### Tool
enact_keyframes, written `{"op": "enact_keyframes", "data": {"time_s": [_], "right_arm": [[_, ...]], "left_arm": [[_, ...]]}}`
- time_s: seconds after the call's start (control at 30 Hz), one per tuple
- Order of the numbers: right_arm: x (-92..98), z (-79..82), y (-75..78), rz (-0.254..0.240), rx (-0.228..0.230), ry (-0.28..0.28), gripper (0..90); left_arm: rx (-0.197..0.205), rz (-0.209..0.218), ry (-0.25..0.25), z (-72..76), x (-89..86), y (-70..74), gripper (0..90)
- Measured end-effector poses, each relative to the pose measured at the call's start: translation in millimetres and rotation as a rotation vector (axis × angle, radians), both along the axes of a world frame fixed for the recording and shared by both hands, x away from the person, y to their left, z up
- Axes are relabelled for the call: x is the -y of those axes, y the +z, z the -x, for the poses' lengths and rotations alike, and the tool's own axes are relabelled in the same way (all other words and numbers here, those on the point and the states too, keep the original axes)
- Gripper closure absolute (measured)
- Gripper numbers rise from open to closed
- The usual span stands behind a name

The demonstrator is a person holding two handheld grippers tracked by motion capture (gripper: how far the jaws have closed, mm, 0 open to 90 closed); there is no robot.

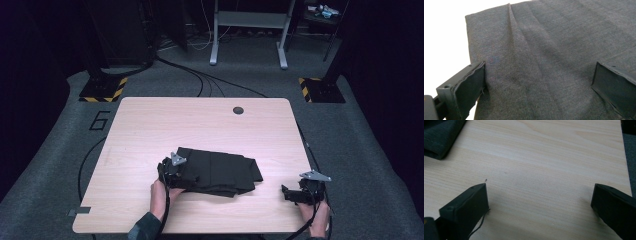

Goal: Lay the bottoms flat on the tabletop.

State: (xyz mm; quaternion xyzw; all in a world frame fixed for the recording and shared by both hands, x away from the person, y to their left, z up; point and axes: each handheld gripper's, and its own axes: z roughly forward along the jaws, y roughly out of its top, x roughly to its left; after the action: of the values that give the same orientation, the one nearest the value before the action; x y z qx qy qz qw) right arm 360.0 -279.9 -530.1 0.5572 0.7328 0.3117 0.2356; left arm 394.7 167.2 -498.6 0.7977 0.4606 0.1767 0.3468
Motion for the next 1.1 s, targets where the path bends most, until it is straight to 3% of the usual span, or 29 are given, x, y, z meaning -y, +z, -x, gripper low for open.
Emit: {"op": "enact_keyframes", "data": {"time_s": [0.13,0.3,0.5,0.6,0.77,0.8,0.83,1.03,1.1], "right_arm": [[0.0,0.0,0.0,0.000,0.000,0.000,0.5],[-0.3,0.4,0.1,-0.003,-0.003,-0.002,0.6],[-0.2,0.4,0.1,-0.002,-0.003,-0.001,0.6],[-0.2,0.4,0.1,-0.002,-0.003,-0.001,0.6],[-0.4,0.3,0.1,-0.003,-0.002,-0.003,0.6],[-0.2,0.4,0.1,-0.002,-0.002,-0.001,0.6],[-0.2,0.4,0.1,-0.002,-0.003,-0.001,0.6],[-0.1,0.4,0.1,-0.002,-0.002,-0.001,0.7],[-0.1,0.4,0.1,-0.002,-0.002,-0.001,0.7]], "left_arm": [[0.006,-0.016,-0.030,2.1,3.5,3.1,0.0],[0.064,-0.027,-0.045,6.9,1.0,22.1,0.0],[0.119,-0.034,-0.124,18.0,14.4,43.0,0.0],[0.115,-0.039,-0.198,20.6,31.0,46.4,0.0],[0.099,-0.058,-0.293,20.8,60.1,41.9,0.0],[0.099,-0.058,-0.293,20.8,60.1,41.9,0.0],[0.081,-0.085,-0.349,20.9,73.2,36.8,0.0],[0.047,-0.125,-0.423,23.2,100.7,21.9,0.0],[0.054,-0.162,-0.431,24.3,109.2,16.9,0.0]]}}
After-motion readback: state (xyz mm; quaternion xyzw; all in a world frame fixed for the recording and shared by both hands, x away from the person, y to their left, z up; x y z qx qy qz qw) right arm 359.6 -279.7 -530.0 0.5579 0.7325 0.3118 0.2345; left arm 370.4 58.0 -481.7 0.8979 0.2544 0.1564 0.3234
